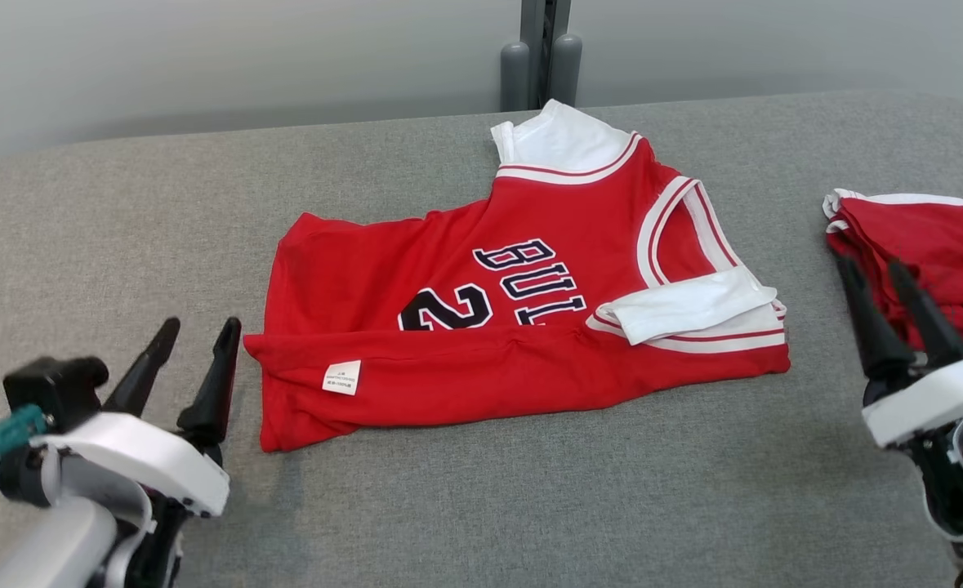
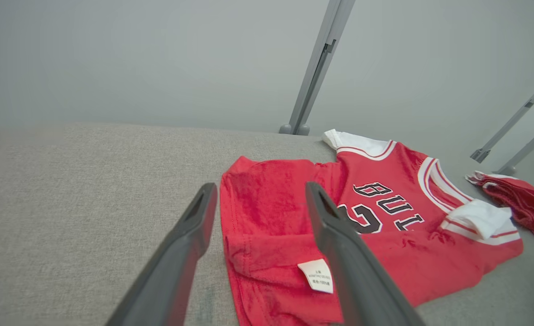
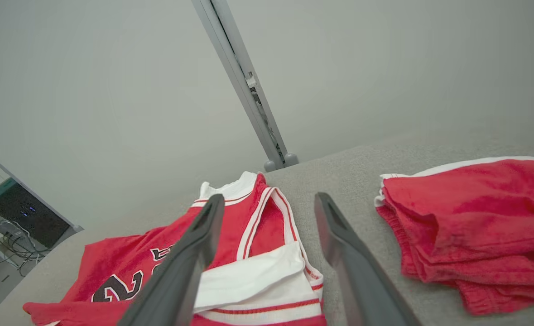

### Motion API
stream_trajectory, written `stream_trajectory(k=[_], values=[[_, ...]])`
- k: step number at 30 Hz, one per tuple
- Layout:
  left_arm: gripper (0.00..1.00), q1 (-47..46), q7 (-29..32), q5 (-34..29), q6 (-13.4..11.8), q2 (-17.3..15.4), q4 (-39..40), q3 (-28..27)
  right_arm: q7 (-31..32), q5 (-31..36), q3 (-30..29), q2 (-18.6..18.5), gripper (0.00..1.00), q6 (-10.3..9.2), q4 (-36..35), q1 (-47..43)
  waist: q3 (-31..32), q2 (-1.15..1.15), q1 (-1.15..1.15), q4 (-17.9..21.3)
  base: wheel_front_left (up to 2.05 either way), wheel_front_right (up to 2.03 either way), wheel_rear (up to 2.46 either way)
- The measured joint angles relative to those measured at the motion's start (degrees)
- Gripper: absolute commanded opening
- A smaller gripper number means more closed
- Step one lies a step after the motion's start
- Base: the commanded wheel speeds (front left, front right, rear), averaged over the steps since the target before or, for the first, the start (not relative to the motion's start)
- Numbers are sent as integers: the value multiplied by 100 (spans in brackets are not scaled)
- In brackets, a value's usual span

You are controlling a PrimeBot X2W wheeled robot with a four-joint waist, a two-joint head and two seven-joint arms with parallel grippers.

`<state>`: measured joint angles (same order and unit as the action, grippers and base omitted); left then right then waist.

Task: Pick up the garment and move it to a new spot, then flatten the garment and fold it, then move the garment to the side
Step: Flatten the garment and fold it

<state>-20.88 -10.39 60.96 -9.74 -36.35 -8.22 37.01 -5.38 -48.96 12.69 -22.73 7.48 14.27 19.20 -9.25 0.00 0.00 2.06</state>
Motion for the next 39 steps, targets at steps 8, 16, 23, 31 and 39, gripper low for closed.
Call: stream_trajectory(k=[8,16,23,31,39], values=[[100,485,-268,-334,-578,327,90,147,127,141,346,164,100,0,1082,-63,-83,0,0,-20,0,0,0],[100,202,465,-570,-738,534,-376,670,487,7,931,264,100,0,2176,571,-204,0,0,-160,0,0,0],[100,51,616,-447,-512,828,-909,799,500,-21,1121,250,100,0,2699,1027,-307,0,0,-233,0,0,0],[100,-169,700,-430,-309,1014,-1384,886,635,-215,1426,213,100,0,2964,1302,-439,0,0,-259,0,0,0],[100,-247,943,-220,-92,1146,-1419,928,690,-627,1885,249,89,0,3139,1493,-497,0,0,-267,0,0,0]])
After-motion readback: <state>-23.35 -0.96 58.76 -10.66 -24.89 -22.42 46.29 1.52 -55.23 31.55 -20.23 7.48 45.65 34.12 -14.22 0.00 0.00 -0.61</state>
